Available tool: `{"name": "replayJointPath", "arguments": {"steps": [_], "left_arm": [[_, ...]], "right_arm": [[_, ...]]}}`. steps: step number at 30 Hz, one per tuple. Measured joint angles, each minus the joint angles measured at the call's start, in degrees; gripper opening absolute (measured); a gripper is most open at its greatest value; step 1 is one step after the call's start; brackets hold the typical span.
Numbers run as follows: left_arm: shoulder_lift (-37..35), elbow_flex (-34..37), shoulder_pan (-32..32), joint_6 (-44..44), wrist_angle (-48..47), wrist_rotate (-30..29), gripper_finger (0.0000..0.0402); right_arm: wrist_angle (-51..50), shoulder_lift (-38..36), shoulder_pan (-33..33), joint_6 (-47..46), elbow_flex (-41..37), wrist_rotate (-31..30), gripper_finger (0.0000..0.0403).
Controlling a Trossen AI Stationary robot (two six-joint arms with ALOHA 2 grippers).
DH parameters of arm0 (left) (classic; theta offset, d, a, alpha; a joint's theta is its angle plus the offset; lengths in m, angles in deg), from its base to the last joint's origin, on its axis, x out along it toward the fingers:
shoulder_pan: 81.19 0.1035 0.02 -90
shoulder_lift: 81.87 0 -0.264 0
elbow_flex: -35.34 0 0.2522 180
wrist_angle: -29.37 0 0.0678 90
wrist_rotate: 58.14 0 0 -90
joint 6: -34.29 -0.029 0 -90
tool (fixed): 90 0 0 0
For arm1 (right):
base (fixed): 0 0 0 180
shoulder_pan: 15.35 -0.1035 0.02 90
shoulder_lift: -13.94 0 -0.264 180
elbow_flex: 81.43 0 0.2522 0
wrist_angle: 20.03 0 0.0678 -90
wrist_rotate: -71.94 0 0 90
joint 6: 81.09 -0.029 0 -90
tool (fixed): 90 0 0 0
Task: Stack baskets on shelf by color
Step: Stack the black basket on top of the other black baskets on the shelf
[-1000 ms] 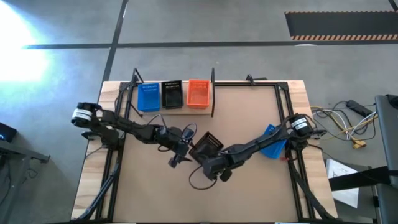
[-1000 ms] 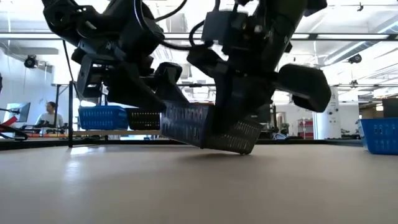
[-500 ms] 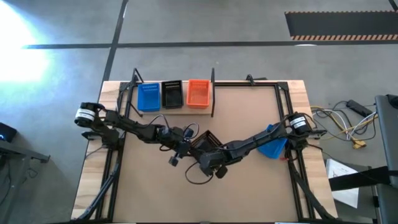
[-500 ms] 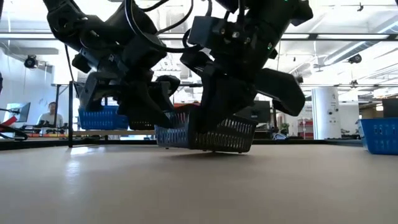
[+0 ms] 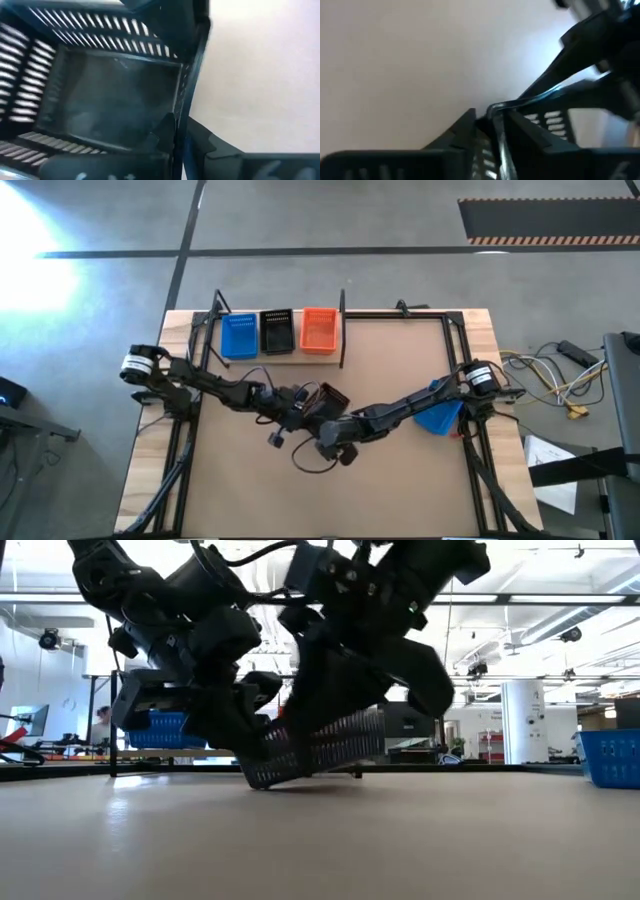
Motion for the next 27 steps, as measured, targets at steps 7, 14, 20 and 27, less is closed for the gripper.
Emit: {"name": "replayJointPath", "arguments": {"steps": [7,14,20,27], "left_arm": [[-0.67,-0.01,-0.27,4.31,-1.6,-3.75,0.0001],[-9.43,-2.12,-2.35,10.92,-11.7,-13.7,0.0001],[-20.75,-7.31,-4.51,17.24,-27.26,-22.92,0.0],[-29.11,-11.69,2.88,15.66,-35.91,-30.4,0.0]], "right_arm": [[4.72,-1.54,-0.04,-1.07,0.94,-1.57,0.0155],[-4.46,-7.69,-1.19,-16.49,-3.74,-4.5,0.0122],[0.84,-14.55,-5.11,-28.54,-14.63,-7.86,0.0077],[14.48,-18.21,-10.88,-38.14,-28.91,-21.55,0.0039]]}}
